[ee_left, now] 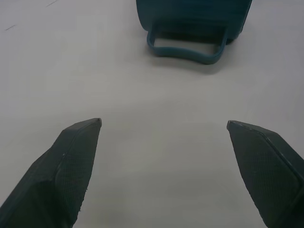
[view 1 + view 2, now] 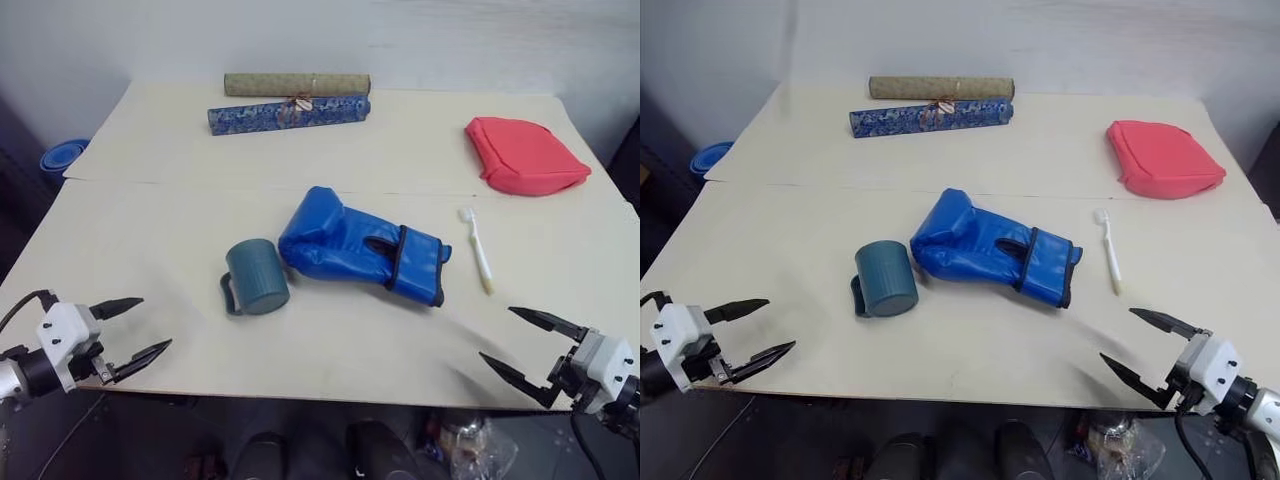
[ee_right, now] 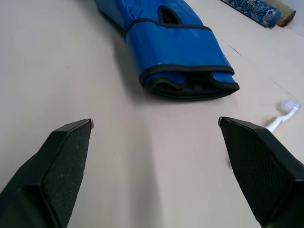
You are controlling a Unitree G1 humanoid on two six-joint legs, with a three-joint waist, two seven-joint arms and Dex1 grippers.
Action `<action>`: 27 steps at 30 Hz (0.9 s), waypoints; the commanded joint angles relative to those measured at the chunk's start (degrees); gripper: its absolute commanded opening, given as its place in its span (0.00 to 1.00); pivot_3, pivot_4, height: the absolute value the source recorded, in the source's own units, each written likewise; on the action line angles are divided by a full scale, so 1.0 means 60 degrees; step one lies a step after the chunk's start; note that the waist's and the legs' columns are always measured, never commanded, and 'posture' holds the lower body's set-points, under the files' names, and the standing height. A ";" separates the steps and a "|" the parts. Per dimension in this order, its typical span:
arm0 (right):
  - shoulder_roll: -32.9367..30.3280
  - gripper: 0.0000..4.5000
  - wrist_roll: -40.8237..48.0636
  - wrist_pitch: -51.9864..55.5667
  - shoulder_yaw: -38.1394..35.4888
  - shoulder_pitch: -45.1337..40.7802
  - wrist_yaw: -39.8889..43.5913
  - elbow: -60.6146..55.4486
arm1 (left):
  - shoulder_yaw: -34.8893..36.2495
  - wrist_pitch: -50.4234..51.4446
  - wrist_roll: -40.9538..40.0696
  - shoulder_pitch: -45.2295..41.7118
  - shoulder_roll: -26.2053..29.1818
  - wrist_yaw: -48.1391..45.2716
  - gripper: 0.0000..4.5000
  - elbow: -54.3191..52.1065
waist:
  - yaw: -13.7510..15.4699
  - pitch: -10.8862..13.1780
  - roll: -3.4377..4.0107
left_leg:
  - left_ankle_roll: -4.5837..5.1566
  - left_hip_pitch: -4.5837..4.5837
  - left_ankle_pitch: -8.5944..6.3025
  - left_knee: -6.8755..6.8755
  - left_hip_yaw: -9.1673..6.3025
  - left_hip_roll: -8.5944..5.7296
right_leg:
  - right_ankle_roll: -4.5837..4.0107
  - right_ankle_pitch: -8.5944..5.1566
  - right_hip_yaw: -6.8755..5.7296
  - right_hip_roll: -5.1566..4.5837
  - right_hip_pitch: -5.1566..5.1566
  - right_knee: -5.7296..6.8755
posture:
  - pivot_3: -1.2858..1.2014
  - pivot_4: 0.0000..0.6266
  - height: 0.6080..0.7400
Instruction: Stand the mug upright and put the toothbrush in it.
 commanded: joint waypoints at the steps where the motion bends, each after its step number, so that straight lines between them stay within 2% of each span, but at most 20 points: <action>1: 0.0001 0.98 0.0092 0.0027 -0.0143 -0.0055 -0.0134 -0.0136 | -0.0026 0.0536 -0.0239 0.0161 0.0293 -0.0313 1.00 -0.0154 | -0.0004 0.0000 0.0000 | 0.0000 0.0001 0.0000 0.0000 0.0000 0.0000 | 0.0000 0.0000 0.0001 0.0000 0.0001 0.0001 | 0.52 0.24 1.00; 5: -0.0151 0.98 0.0022 0.0596 0.0007 -0.0379 -0.0553 -0.0736 | 0.0321 0.2132 -0.1721 0.0381 0.0342 -0.0611 1.00 -0.1199 | -0.0017 0.0000 0.0000 | -0.0002 0.0005 0.0004 0.0003 -0.0005 0.0002 | 0.0000 0.0000 0.0002 -0.0001 0.0004 0.0010 | 0.52 0.24 1.00; 6: -0.0267 0.98 -0.0198 0.1039 0.0217 -0.0491 -0.0860 -0.1335 | 0.0394 0.2452 -0.2145 0.0339 0.0416 -0.0751 1.00 -0.1525 | -0.0010 0.0000 0.0001 | -0.0003 0.0003 0.0004 0.0004 -0.0007 0.0002 | 0.0000 0.0000 0.0001 -0.0001 0.0003 0.0011 | 0.52 0.24 1.00; 8: -0.0601 0.98 -0.0746 0.2686 0.0898 -0.0887 -0.1751 -0.2812 | 0.0446 0.4168 -0.3441 0.0403 0.0923 -0.0878 1.00 -0.2319 | -0.0043 0.0002 0.0001 | -0.0006 0.0002 0.0006 0.0005 -0.0014 0.0004 | 0.0000 0.0000 -0.0001 -0.0001 0.0002 0.0016 | 0.52 0.24 1.00; 12: -0.0644 0.98 -0.1768 0.4850 0.2369 -0.2435 -0.3177 -0.4140 | 0.0113 0.3981 -0.3355 -0.0227 0.0516 -0.0323 1.00 -0.2920 | -0.0052 -0.0007 0.0026 | -0.0029 0.0000 0.0018 0.0013 -0.0034 0.0002 | -0.0007 -0.0002 -0.0008 -0.0003 -0.0005 0.0033 | 0.52 0.24 1.00; 15: -0.0261 0.98 -0.3043 0.5389 0.4182 -0.4212 -0.3647 -0.3934 | -0.0312 0.3732 -0.3035 -0.0650 0.0333 -0.0365 1.00 -0.2896 | -0.0057 -0.0005 0.0024 | -0.0037 -0.0011 0.0022 0.0012 -0.0044 -0.0001 | -0.0009 -0.0003 -0.0018 0.0009 -0.0015 0.0025 | 0.52 0.24 1.00; 19: 0.0412 0.98 -0.5005 0.5692 0.6330 -0.6049 -0.4102 -0.2472 | -0.0656 0.3416 -0.2815 -0.1038 0.0152 -0.0449 1.00 -0.2820 | -0.0096 -0.0003 0.0012 | -0.0059 -0.0030 0.0034 0.0023 -0.0042 -0.0002 | -0.0009 -0.0003 -0.0018 0.0014 -0.0040 0.0030 | 0.52 0.24 1.00; 24: 0.1432 0.98 -0.5940 0.6020 0.6986 -0.7230 -0.4875 -0.1189 | -0.0916 0.3223 -0.2648 -0.1094 0.0060 -0.0579 1.00 -0.2908 | -0.0081 -0.0004 0.0011 | -0.0075 -0.0079 0.0043 0.0037 -0.0034 -0.0009 | -0.0009 -0.0003 -0.0014 0.0007 -0.0101 0.0057 | 0.52 0.24 1.00; 27: 0.1660 0.98 -0.6299 0.6094 0.7286 -0.7443 -0.4888 -0.0628 | -0.0911 0.2980 -0.2480 -0.0953 -0.0022 -0.0620 1.00 -0.2859 | -0.0153 -0.0007 0.0007 | -0.0083 -0.0182 0.0050 0.0081 -0.0023 -0.0012 | -0.0008 -0.0002 -0.0007 0.0007 -0.0195 0.0095 | 0.52 0.24 1.00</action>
